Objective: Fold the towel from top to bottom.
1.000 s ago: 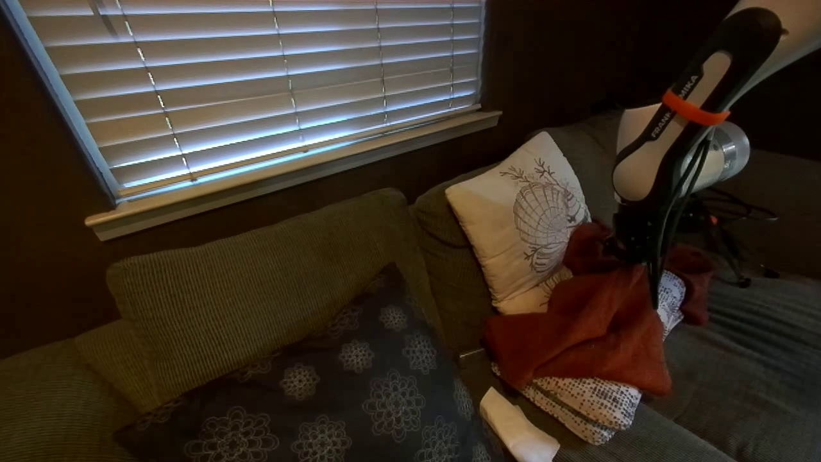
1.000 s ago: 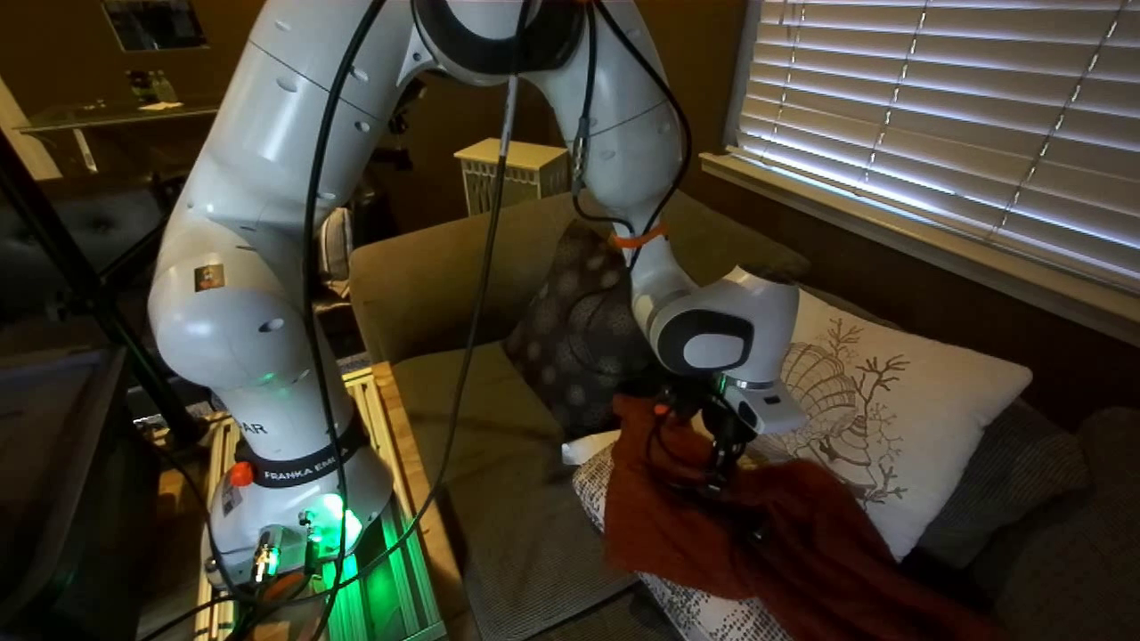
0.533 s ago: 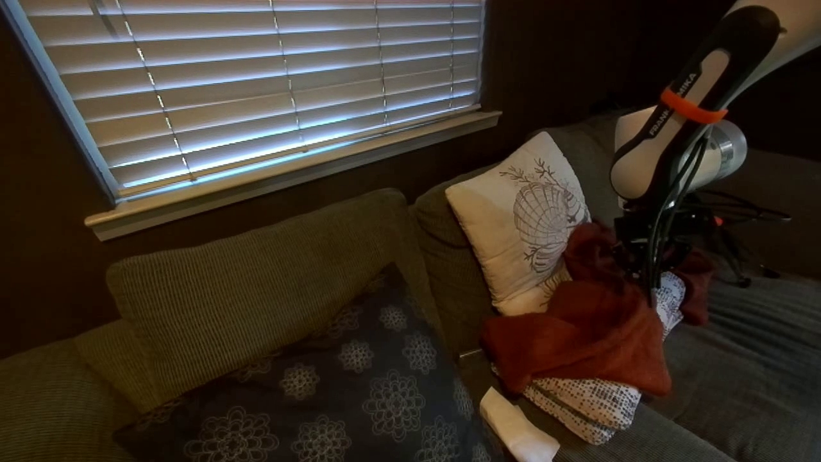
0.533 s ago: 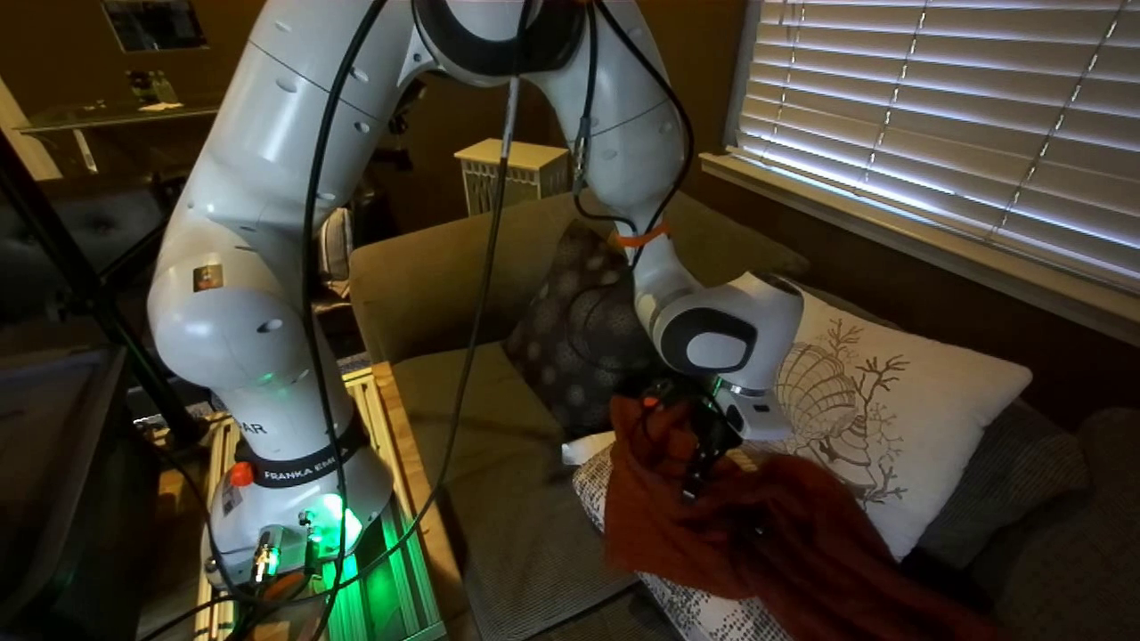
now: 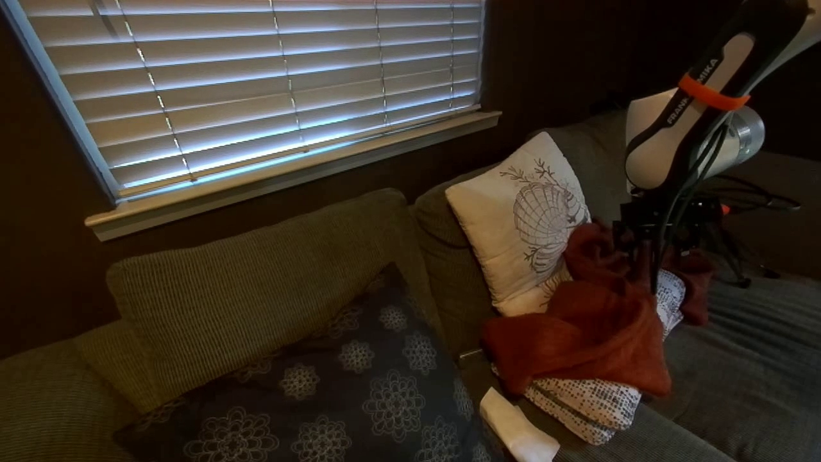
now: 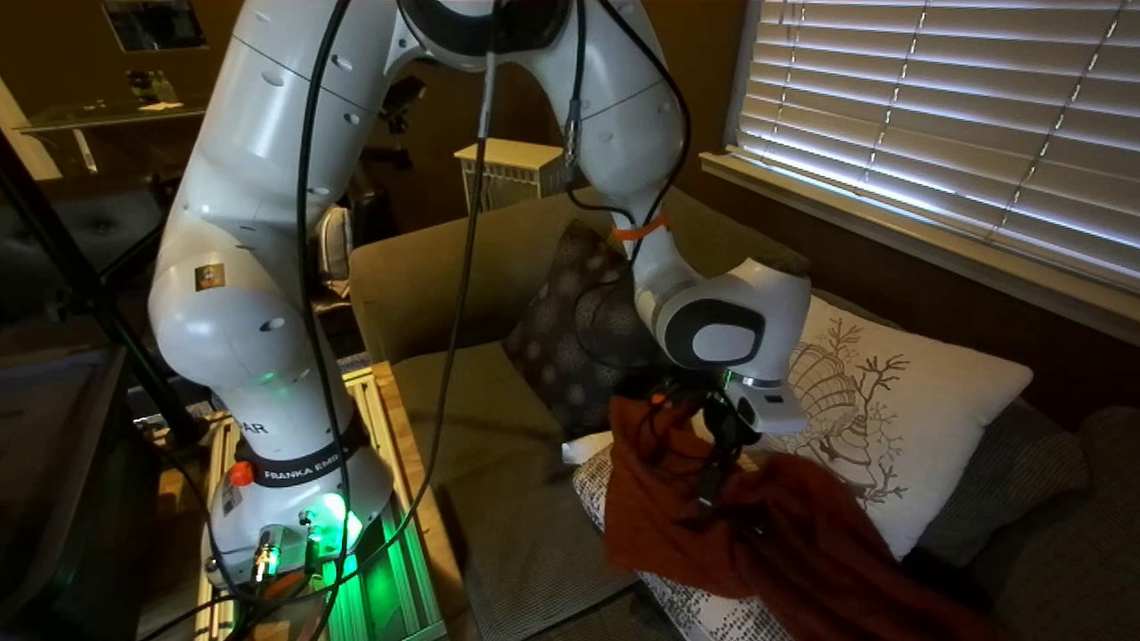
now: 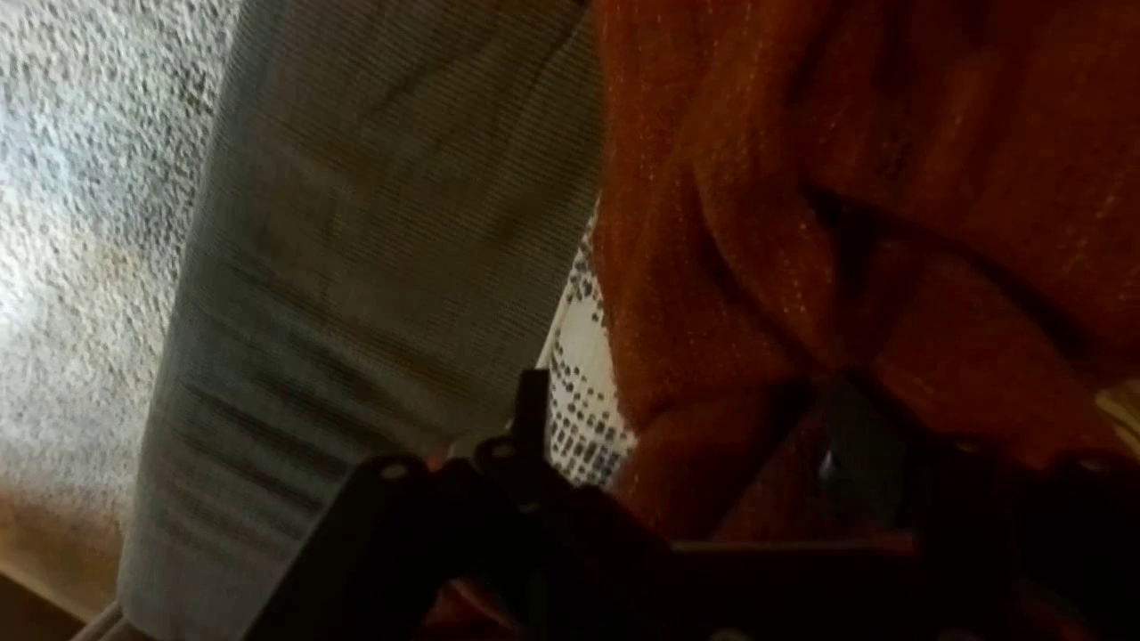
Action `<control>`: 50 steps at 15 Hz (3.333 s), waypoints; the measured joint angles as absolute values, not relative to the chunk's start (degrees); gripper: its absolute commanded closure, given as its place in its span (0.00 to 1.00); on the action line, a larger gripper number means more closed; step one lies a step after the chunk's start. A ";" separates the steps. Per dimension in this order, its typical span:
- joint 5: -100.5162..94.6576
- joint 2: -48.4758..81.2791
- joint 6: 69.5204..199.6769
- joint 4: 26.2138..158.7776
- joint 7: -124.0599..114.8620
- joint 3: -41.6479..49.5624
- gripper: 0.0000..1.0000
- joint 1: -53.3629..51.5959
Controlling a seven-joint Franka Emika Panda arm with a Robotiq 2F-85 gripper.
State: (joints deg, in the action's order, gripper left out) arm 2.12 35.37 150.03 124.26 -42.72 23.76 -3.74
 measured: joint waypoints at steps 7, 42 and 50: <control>-4.81 36.58 163.64 124.29 -37.57 25.07 0.00 -3.70; 5.25 43.93 159.65 116.80 -18.93 13.18 0.99 6.75; 9.44 43.08 156.60 119.67 -30.01 18.65 0.99 5.80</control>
State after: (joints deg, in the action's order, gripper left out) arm 9.44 43.08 156.60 119.67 -30.01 18.65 5.80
